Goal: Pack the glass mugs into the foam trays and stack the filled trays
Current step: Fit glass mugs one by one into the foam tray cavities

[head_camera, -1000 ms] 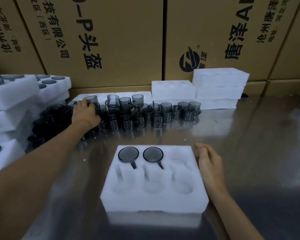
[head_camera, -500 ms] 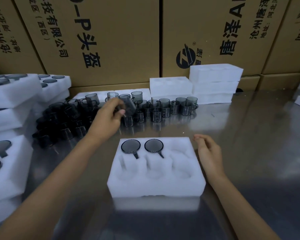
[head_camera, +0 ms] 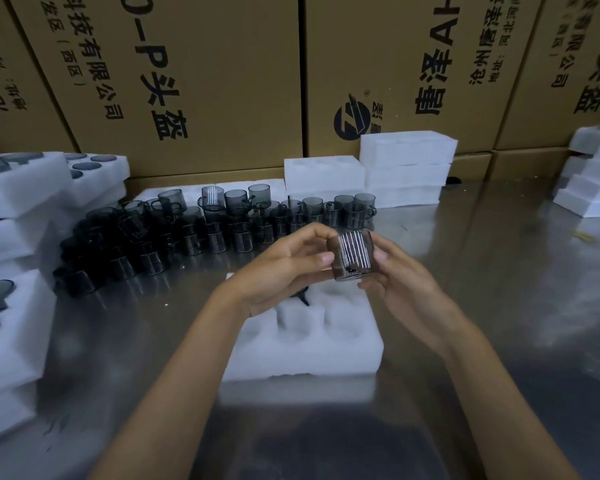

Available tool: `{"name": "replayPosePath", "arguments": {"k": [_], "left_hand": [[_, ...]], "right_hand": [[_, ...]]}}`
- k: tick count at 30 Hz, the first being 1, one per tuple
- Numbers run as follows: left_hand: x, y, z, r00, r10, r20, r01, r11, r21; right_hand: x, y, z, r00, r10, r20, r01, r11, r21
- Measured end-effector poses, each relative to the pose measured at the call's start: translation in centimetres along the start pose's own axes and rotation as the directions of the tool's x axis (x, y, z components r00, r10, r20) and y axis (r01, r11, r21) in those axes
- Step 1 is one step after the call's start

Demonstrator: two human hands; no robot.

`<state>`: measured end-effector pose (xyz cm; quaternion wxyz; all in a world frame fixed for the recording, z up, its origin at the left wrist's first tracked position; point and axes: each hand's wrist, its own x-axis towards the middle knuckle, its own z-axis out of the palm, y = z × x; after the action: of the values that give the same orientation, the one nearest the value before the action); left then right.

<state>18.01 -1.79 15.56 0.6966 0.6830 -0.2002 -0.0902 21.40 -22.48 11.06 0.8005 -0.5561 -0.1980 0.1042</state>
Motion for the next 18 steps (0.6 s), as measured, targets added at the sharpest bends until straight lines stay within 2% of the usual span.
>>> {"name": "replayPosePath", "arguments": {"k": [3,6,9,11,13,18], "left_hand": [[0.4,-0.5,0.6,1.000,0.003,-0.023,-0.006,0.990,-0.139],[0.8,-0.4,0.9,0.999,0.009,-0.048,-0.016,0.990,-0.139],[1.2,-0.3,0.7,0.995,0.017,-0.094,-0.030,0.990,-0.139],[1.1,-0.6,0.4,0.992,0.024,-0.127,-0.035,0.996,-0.084],[1.0,-1.0,0.0,0.986,0.020,-0.165,-0.013,0.999,0.047],[0.7,-1.8,-1.1,0.977,-0.012,-0.215,0.050,0.984,0.170]], "right_hand": [[-0.4,-0.2,-0.2,0.999,0.019,0.035,-0.018,0.999,-0.030],[-0.7,-0.4,0.6,0.997,0.041,0.064,-0.028,0.982,-0.188],[-0.7,-0.4,1.7,0.999,-0.021,-0.024,0.016,0.980,-0.199],[-0.5,-0.4,2.0,0.989,-0.076,-0.129,0.044,0.971,-0.235],[-0.1,0.0,2.0,0.964,-0.135,-0.229,0.053,0.941,-0.333],[0.2,1.7,2.3,0.949,-0.183,-0.258,0.038,0.876,-0.480]]}}
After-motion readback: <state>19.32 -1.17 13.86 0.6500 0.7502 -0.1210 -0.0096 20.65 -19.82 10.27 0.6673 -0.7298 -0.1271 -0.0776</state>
